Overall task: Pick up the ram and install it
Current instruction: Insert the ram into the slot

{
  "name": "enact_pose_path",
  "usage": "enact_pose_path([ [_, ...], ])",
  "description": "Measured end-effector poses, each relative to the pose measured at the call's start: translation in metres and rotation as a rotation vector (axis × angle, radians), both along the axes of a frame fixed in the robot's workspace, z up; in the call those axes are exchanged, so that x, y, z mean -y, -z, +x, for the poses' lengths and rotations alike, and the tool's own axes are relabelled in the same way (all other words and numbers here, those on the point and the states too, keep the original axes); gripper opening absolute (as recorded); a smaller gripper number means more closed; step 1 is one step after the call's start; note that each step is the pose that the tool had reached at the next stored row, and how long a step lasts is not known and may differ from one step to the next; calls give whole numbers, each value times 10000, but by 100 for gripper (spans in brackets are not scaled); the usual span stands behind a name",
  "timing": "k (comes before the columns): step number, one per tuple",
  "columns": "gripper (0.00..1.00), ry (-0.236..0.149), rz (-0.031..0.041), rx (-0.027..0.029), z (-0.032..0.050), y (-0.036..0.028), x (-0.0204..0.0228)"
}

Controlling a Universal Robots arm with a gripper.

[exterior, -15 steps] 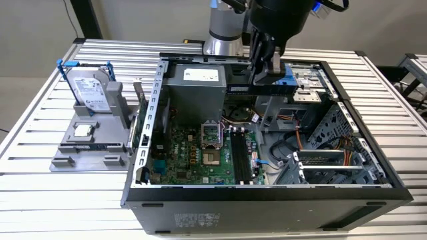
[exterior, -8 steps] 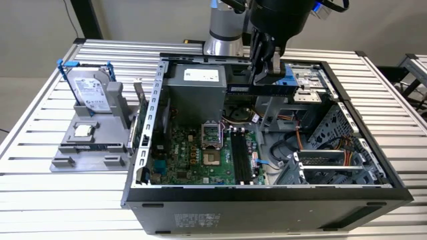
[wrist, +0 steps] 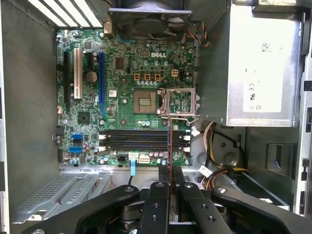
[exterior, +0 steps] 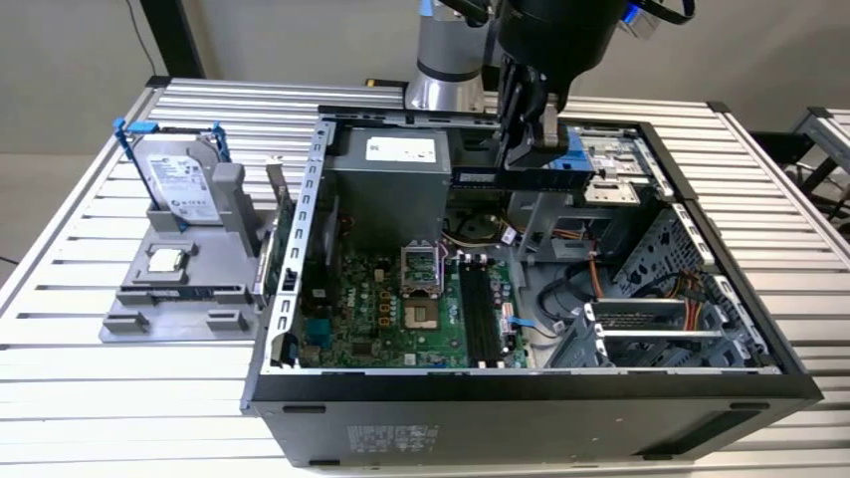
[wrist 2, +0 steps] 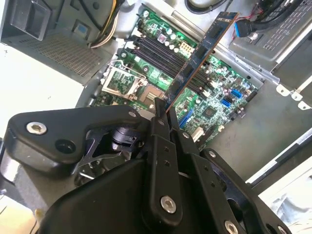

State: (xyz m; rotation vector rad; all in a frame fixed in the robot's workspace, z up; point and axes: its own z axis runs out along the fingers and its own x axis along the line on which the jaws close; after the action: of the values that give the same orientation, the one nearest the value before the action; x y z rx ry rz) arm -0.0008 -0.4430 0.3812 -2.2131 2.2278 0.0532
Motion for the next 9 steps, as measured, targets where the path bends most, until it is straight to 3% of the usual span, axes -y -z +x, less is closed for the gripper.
enact_pose_path([
  [4,0,302,-1,0,0,0,0],
  [9,0,1054,-1,0,0,0,0],
])
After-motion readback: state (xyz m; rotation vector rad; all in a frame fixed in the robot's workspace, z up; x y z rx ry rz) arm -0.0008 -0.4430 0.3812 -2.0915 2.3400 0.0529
